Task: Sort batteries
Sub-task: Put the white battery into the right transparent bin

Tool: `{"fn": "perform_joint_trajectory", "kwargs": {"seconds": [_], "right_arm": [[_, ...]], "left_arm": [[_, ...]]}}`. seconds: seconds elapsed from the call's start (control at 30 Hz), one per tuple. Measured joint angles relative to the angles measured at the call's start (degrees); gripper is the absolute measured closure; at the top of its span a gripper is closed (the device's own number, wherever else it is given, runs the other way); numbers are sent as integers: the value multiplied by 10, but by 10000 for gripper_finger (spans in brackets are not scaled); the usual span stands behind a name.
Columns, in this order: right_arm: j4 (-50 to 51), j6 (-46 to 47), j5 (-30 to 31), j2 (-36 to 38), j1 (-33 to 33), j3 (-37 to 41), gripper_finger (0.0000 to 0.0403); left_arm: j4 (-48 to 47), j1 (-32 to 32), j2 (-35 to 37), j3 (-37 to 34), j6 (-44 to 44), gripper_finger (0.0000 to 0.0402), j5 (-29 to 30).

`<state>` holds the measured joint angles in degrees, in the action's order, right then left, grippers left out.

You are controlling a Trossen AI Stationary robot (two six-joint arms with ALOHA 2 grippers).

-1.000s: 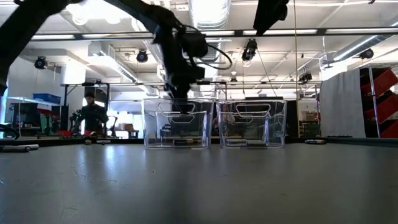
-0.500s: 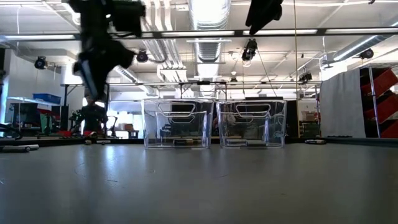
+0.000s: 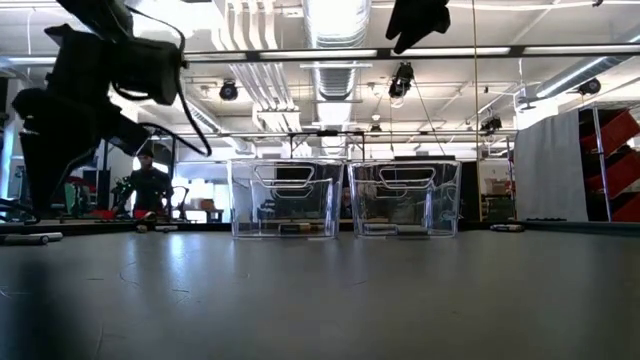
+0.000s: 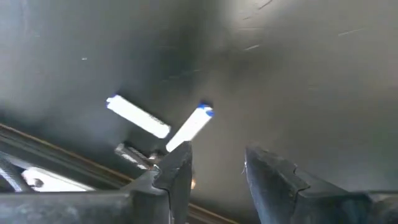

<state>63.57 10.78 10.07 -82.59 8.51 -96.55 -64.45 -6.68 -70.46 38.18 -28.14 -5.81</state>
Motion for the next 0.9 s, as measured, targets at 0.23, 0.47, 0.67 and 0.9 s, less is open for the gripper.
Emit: {"fn": "perform_joint_trajectory", "kwargs": {"seconds": [0.23, 0.47, 0.67, 0.9], "right_arm": [[0, 54, -23, 0, 0, 1, 162], [2, 92, -36, 0, -18, 2, 162], [1, 118, -36, 0, -34, 2, 175], [2, 127, -36, 0, -48, 2, 177]], "left_arm": [[17, 0, -48, -17, 65, 274, 33], [30, 3, -94, -17, 82, 274, 18], [59, 5, -126, -16, 84, 283, 18], [65, 28, -176, -15, 81, 327, 14]]}}
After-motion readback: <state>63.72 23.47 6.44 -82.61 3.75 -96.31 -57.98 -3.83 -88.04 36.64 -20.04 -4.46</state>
